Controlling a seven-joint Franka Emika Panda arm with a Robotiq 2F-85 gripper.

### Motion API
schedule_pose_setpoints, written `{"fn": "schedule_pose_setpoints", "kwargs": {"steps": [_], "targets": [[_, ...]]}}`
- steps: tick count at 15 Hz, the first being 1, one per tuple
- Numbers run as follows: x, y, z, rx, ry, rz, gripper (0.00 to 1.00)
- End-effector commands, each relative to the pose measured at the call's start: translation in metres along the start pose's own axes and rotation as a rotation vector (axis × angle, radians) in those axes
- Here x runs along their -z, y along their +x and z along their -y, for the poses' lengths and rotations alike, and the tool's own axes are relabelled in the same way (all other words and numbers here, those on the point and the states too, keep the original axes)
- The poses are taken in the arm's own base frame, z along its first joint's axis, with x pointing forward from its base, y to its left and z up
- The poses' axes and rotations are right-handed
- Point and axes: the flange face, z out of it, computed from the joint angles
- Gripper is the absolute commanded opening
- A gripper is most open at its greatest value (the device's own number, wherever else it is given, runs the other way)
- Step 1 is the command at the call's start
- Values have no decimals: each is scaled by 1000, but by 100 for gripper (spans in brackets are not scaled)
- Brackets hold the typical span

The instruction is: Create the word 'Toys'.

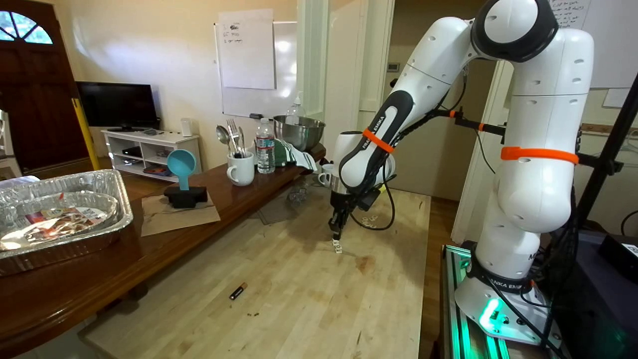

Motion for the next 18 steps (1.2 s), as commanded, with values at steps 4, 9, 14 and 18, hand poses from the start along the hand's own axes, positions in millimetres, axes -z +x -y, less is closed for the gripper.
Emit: {"fn": "schedule_pose_setpoints", "kwargs": {"steps": [4,9,14,18], "targets": [[-14,-12,6,-36,-7,28,0],[-14,-12,6,-46,-6,27,0],[-11,-12,6,-46,-5,25,0],[-9,-11,6,-47,-1,23,0]]}}
